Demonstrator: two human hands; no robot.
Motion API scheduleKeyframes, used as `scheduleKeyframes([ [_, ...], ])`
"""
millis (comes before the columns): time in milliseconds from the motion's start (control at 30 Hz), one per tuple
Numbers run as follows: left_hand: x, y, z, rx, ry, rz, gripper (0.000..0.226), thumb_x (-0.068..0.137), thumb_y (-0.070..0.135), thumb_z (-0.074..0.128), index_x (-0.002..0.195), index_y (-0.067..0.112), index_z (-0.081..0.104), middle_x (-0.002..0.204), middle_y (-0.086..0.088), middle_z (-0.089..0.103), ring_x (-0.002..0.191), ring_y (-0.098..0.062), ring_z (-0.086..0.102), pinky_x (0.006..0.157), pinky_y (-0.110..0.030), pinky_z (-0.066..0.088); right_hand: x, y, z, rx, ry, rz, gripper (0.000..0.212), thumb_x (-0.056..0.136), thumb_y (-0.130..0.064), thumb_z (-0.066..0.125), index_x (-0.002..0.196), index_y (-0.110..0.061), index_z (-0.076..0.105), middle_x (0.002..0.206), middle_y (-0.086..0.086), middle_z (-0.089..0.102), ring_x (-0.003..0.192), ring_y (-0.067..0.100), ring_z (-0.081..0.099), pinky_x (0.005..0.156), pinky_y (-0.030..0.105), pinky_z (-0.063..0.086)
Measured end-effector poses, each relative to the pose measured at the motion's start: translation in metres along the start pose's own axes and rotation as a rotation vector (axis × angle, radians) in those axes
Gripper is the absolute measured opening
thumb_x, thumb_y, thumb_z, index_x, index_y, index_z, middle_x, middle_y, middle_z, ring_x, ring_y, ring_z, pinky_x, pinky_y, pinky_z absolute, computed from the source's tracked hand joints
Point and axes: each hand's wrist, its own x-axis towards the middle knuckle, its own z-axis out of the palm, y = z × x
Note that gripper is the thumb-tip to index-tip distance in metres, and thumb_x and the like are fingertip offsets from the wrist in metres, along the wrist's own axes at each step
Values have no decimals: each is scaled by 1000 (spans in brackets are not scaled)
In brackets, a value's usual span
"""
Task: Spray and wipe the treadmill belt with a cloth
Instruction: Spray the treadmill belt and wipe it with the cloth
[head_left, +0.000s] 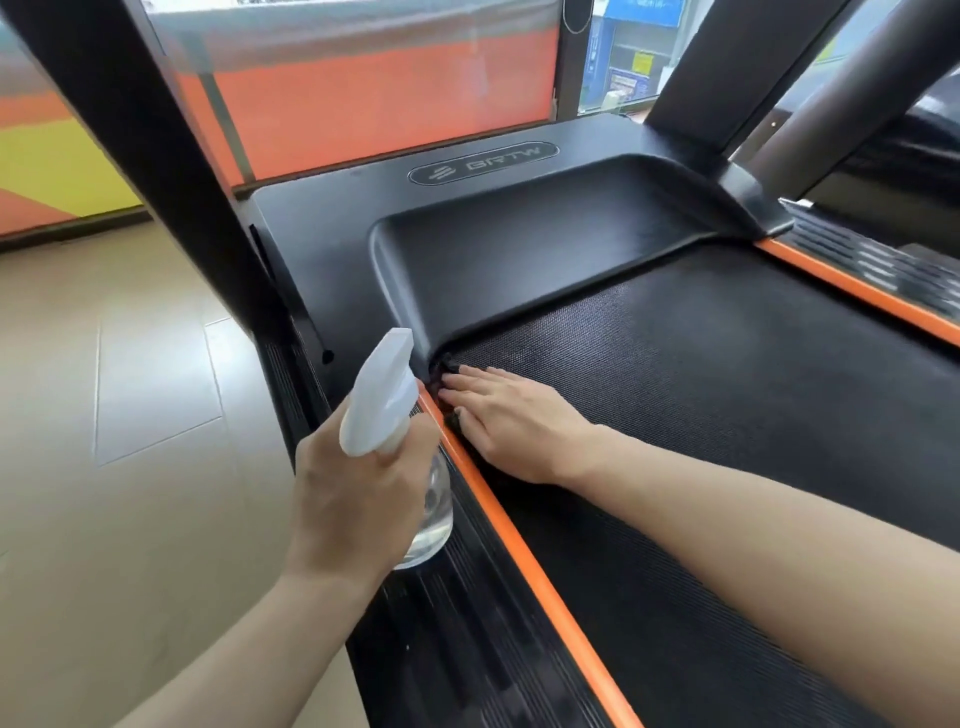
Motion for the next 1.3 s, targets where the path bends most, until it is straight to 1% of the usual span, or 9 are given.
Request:
scheduleKeyframes([
  [400,-5,-1,-1,48,22,-37,16,75,31,60,87,20,63,69,-13,60,71,-39,60,69,-55,57,25,84,-9,-36,38,300,54,103,-31,19,144,-11,48,152,5,45,145,22,34,121,38,23],
  [600,-5,-4,0,35,16,-16,15,75,30,59,89,27,63,59,1,55,66,-37,59,68,-57,57,-36,161,-40,-114,83,759,59,99,-21,9,127,1,56,141,20,52,133,36,42,115,44,29],
  [700,-7,-5,1,21,12,0,16,76,31,60,91,29,64,63,-1,56,67,-34,59,68,-55,57,-44,116,-24,-35,142,647,43,104,-12,27,137,6,49,149,23,44,141,36,34,120,43,19],
  [833,-6,-5,1,35,11,3,19,77,31,60,95,31,66,68,-7,62,68,-39,61,68,-56,58,-89,22,-7,-64,255,95,41,92,-12,38,112,9,67,124,24,65,121,39,58,121,36,19],
  [967,-9,-7,1,13,7,19,23,77,31,60,99,34,67,74,-10,64,73,-40,62,71,-55,58,-134,-19,-7,74,-10,-72,56,102,-35,23,147,-10,46,157,3,38,151,15,20,124,30,12],
  [1033,-10,-7,0,0,8,13,23,76,30,61,97,36,67,72,-5,64,70,-36,61,70,-49,58,-122,6,-10,-38,-6,-68,54,103,-32,24,145,-9,49,154,3,43,148,17,30,122,34,21],
  [1100,-10,-10,0,-16,7,1,21,75,32,61,94,35,69,68,0,62,66,-31,60,64,-41,55,-94,37,-12,-116,71,44,49,101,-23,30,136,0,55,145,15,53,140,29,44,119,39,28],
  [1200,-12,-13,-1,-62,11,-8,25,75,33,60,98,40,70,68,2,63,68,-29,62,67,-44,58,-48,61,-20,4,85,453,45,106,-14,28,143,5,42,154,21,39,146,31,30,123,38,13],
  [1300,-12,-13,-1,-26,4,23,27,77,33,59,101,41,68,69,3,62,70,-28,64,71,-47,60,-29,38,-15,18,160,562,44,105,-12,27,143,5,43,155,19,38,147,29,27,122,34,8],
])
